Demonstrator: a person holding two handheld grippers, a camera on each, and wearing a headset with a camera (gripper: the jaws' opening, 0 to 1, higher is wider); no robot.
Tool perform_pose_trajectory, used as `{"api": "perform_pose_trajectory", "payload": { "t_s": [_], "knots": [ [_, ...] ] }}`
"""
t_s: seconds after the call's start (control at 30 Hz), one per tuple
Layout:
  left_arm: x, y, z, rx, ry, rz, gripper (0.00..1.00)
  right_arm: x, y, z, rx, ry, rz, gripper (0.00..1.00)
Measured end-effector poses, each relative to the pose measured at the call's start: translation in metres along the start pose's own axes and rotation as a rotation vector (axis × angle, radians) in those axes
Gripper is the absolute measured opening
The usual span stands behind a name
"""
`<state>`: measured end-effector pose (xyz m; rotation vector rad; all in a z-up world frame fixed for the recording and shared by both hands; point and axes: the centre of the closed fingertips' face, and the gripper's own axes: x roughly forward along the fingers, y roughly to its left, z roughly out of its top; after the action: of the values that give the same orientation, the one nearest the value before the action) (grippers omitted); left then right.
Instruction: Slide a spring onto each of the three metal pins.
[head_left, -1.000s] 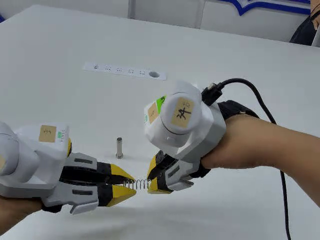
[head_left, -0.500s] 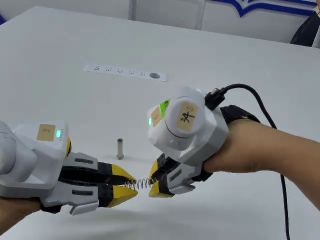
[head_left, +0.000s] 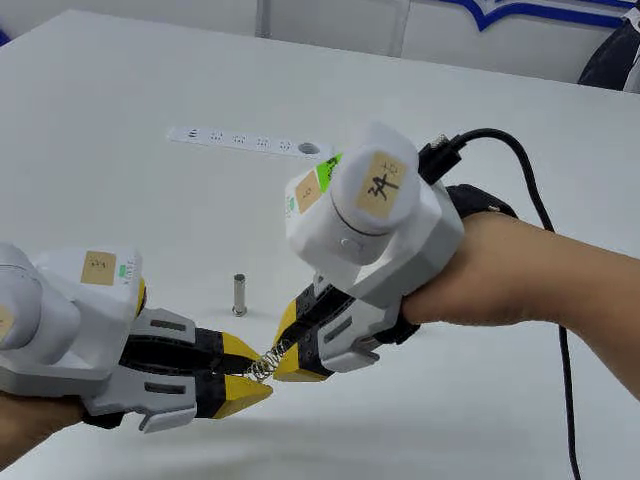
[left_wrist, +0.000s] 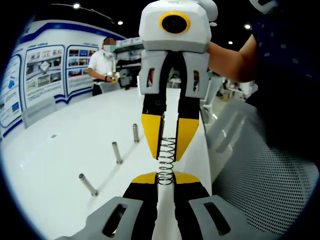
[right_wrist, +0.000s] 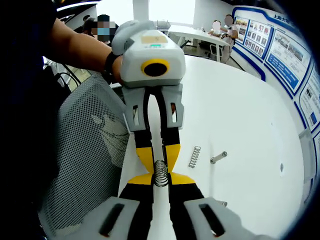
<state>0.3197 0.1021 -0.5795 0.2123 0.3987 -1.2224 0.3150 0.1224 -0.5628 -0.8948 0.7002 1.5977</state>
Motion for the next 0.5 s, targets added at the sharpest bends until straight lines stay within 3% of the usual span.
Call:
{"api": "perform_pose_trajectory", "payload": {
  "t_s": [0.23,0.5],
  "knots": [
    [0.002,0.0003,0.0009,0.003,-0.001,0.0,0.11,0.0008,0.0,0.0065,-0.017,-0.004,-0.001,0.12],
    [0.0001,0.0071,0.0005,-0.014,-0.008,0.031,0.17,-0.001,-0.0059,0.0014,-0.018,0.016,-0.017,0.12]
  ]
}}
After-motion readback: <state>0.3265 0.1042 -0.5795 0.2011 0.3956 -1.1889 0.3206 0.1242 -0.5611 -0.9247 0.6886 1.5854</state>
